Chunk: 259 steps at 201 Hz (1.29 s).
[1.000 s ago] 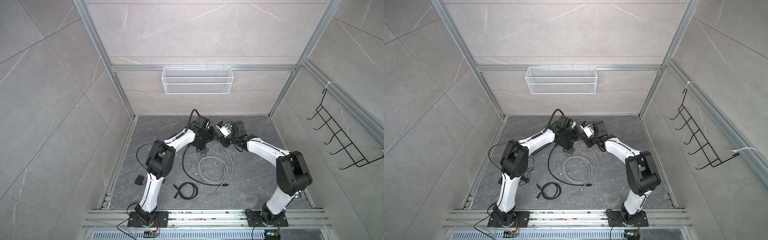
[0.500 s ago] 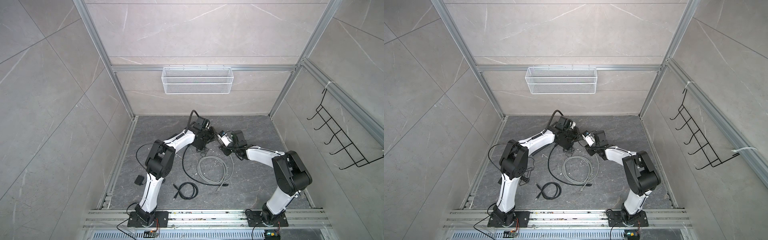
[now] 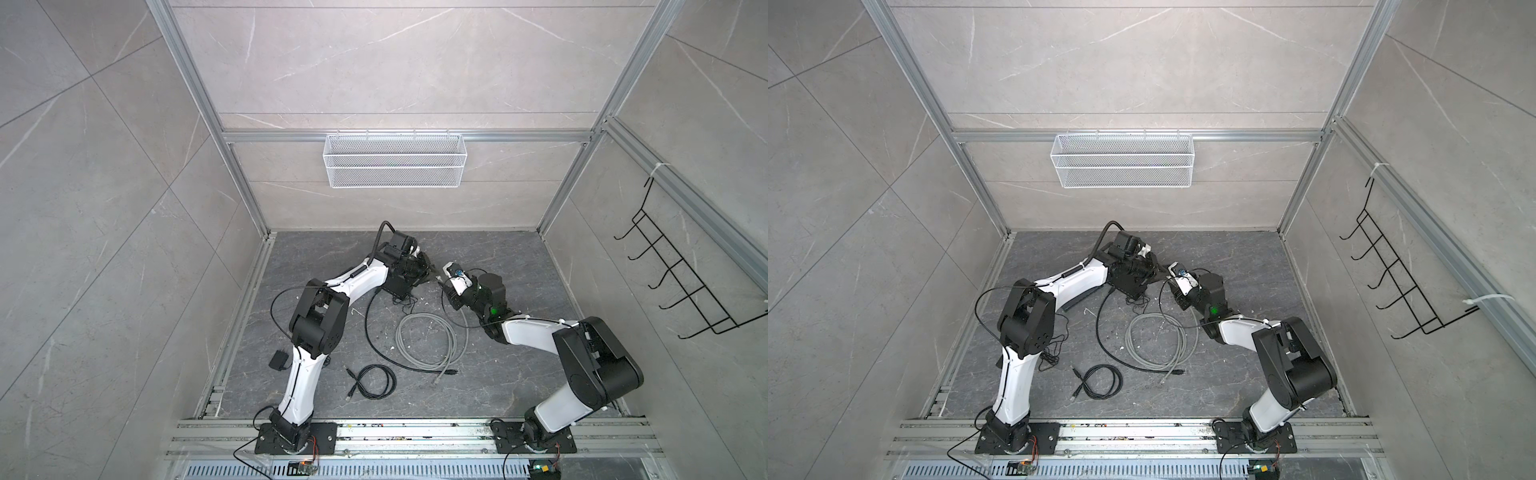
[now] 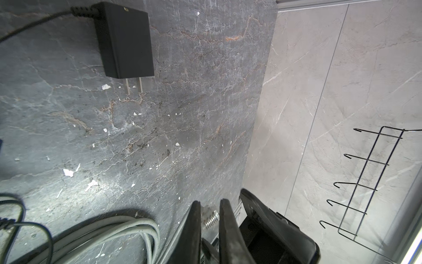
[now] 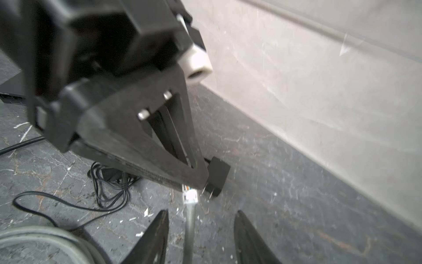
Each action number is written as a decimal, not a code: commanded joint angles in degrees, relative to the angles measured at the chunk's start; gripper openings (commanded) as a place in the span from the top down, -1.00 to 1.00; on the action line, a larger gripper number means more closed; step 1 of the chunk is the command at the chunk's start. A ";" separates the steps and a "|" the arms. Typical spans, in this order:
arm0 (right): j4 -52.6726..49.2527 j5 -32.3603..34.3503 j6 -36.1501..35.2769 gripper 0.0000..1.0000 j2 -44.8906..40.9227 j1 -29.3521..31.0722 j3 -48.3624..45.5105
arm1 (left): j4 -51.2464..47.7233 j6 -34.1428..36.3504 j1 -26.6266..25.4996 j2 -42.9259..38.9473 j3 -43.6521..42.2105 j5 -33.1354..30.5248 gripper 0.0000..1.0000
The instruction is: Insert the plug into the switch port
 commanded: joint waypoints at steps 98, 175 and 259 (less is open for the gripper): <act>5.26 -2.56 -6.29 0.25 3.66 0.33 0.96 | -0.12 -2.69 0.26 -5.70 -1.03 4.41 0.99; 3.98 -2.08 -7.50 0.45 3.38 1.86 2.01 | 0.31 -2.77 0.28 -5.89 -2.05 4.32 0.99; 0.31 0.93 -11.40 0.56 4.06 2.26 2.53 | 1.11 -3.29 0.31 -5.99 -2.36 4.41 0.98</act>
